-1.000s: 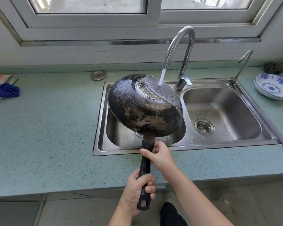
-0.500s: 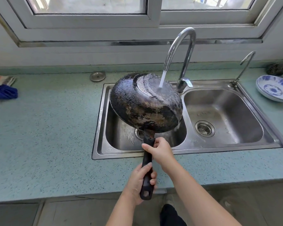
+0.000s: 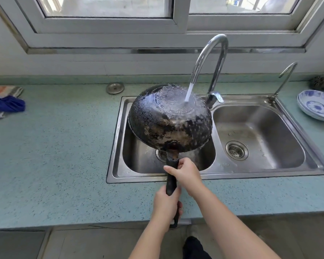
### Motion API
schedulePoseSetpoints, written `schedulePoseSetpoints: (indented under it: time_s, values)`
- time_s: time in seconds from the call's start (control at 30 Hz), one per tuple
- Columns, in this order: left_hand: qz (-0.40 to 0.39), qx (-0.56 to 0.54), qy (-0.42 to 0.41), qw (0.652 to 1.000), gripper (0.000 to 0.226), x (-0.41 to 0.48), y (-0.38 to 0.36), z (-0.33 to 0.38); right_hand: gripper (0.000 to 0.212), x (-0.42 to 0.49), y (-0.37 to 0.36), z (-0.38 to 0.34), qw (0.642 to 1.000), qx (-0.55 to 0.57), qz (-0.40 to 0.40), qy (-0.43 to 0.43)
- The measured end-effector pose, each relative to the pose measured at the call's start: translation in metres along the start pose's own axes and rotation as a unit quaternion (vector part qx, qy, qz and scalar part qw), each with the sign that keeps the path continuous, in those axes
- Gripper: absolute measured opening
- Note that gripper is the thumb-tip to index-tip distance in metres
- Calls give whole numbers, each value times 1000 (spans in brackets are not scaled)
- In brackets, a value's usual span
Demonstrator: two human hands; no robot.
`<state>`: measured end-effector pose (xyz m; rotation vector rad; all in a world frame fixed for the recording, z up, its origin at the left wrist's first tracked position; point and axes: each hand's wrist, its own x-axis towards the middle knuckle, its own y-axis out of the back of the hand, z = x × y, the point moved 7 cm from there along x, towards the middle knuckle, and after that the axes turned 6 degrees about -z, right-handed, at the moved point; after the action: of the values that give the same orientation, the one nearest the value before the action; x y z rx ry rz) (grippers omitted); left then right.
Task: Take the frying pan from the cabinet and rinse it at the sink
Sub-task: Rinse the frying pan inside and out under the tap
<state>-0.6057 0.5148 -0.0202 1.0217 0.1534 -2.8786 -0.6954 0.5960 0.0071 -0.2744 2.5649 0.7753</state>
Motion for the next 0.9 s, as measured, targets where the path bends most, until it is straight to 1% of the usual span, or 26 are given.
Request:
schedulePoseSetpoints:
  time_s: [0.17,0.33,0.9]
  values:
    - [-15,-41,11,999,20,0,-3,-3,48,-3,1,-5,999,-38,-3,1]
    - [-23,-47,14,999,21,0,-1,-3,44,-5,1,-7,999,-50,0,0]
    - [-49,-69,31,996,18,-3,1,-3,50,-2,-4,-11,997,-76,7,-3]
